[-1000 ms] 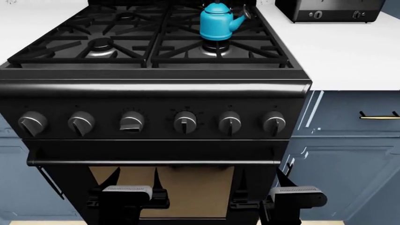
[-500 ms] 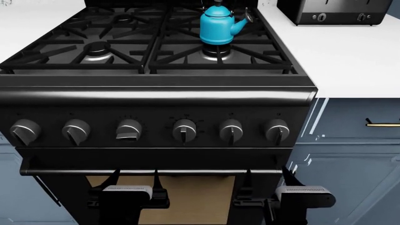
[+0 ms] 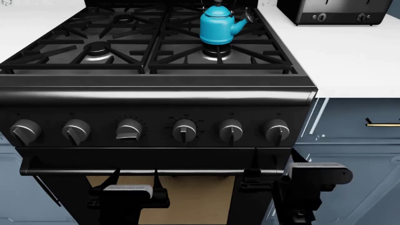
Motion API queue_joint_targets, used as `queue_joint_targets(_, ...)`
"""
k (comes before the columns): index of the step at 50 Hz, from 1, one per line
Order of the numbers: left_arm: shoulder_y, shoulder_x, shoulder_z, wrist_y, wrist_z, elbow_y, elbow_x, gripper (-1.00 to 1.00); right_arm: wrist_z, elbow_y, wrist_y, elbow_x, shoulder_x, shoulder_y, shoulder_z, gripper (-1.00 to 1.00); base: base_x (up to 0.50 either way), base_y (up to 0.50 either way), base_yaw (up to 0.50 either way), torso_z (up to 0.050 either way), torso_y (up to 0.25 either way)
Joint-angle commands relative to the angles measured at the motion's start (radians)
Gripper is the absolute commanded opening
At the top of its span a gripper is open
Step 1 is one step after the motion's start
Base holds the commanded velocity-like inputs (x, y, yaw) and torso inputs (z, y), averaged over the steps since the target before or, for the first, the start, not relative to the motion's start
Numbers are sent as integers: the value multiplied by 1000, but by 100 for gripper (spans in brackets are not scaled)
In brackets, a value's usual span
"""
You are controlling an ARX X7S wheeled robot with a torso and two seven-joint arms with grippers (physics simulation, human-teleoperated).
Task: Turn on the front right burner of the stove.
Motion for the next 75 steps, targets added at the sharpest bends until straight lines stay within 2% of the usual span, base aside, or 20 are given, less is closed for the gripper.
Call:
queue_joint_targets(1,-3,-2,6,3,-7,-6,-1,100,15,-41,127,47,31,56,38,100,0,0,0,0,0)
queue_joint_targets(21,-5,-8,15,6,-19,-8,-3,100,23,-57,202,68,54,123,41,100,0,0,0,0,0)
queue_joint_targets(36,-9,-13,21,7,-24,-11,-8,100,-2,72,170,57,38,174,15,100,0,0,0,0,0)
queue_joint_targets(75,-12,-23,38,10,-42,-14,-16,100,-8,130,136,63,33,202,4,100,0,0,0,0,0)
